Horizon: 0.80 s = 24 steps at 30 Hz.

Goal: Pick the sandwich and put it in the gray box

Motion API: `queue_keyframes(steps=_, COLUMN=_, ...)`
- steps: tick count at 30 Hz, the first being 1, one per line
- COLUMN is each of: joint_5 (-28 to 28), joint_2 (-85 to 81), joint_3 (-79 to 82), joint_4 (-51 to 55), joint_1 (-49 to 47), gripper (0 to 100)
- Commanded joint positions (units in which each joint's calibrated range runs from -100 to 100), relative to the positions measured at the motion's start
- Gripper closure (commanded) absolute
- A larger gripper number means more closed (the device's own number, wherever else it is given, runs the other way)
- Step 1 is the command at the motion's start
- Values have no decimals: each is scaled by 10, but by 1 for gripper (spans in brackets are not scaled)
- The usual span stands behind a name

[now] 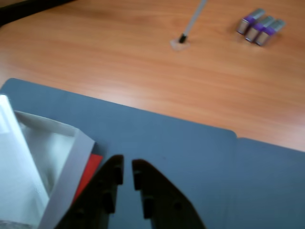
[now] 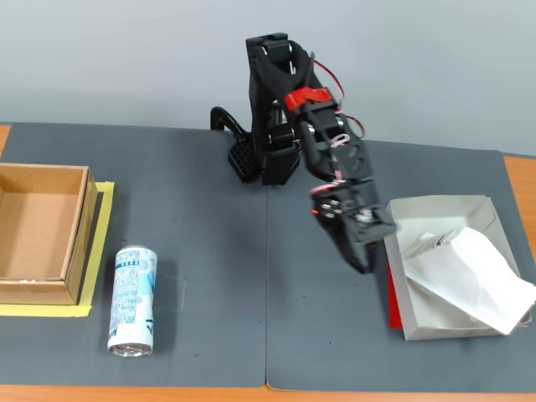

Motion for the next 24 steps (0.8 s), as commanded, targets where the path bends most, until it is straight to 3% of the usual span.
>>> queue_keyframes(steps=1, joint_5=2, joint_2=-91, joint_3=74, joint_4=-3, joint_1=52, gripper=98)
queue_keyframes(steps=14, joint_5=3, joint_2=-437, joint_3=431, joint_4=1, joint_1=110, gripper=98)
queue_keyframes(steps=24, joint_5=3, joint_2=-530, joint_3=498, joint_4=104, joint_1=113, gripper=98)
